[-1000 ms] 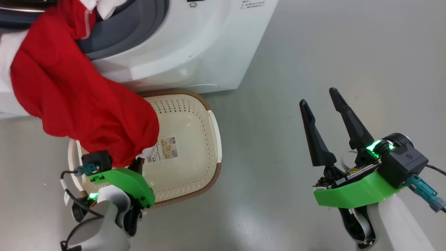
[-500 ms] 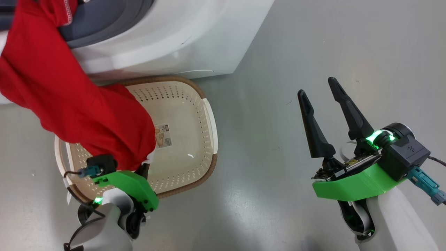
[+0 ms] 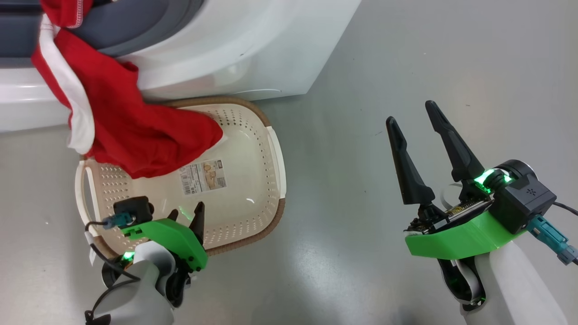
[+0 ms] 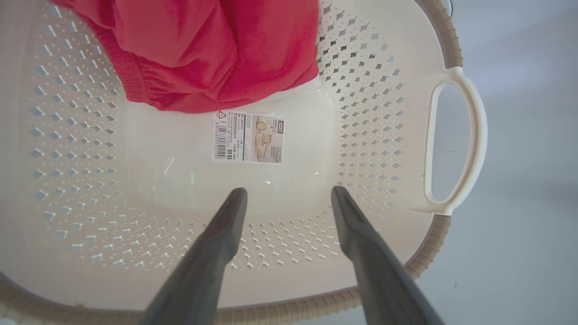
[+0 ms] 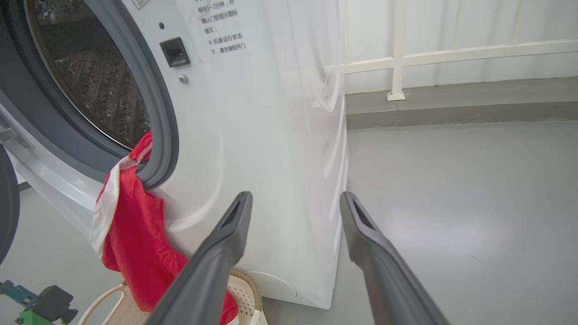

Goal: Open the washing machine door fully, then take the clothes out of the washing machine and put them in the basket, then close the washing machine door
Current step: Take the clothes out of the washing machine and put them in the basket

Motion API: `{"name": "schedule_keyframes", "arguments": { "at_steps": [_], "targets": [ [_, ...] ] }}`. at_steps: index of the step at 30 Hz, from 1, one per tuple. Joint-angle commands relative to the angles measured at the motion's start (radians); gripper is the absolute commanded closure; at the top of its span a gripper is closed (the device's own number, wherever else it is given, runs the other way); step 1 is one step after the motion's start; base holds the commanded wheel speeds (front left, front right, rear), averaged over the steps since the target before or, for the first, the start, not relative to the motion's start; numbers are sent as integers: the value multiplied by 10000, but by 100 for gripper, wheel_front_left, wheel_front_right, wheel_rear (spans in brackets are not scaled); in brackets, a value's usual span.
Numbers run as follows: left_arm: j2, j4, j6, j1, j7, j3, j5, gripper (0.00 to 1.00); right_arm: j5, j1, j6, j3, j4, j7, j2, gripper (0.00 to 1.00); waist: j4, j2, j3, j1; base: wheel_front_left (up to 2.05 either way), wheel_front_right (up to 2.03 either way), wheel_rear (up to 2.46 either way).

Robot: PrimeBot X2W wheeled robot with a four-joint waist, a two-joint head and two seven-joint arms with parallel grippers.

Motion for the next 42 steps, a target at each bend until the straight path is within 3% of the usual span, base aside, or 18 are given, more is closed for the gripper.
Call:
{"name": "schedule_keyframes", "arguments": {
  "at_steps": [1,11,19,32,42],
  "targets": [
    [245,-3,45,23,-196,119,-33,0,7,-37,46,170,-185,-65,22,0,43,-1,-35,0,0,0,0],
    [478,-554,-66,-40,-895,126,288,0,5,91,46,100,-86,-65,22,0,363,-1,-434,0,0,0,0],
    [738,-2493,265,517,-907,705,999,0,-80,257,46,-15,-61,-65,22,0,540,-1,-888,0,0,0,0],
    [943,-6712,1107,2204,-909,1942,2698,0,-179,643,46,-151,-107,-65,22,0,658,-1,-1423,0,0,0,0],
    [1303,-9398,1880,3434,-909,2312,3509,0,-206,729,46,-163,-185,-65,22,0,680,-1,-1420,0,0,0,0]
  ]
}}
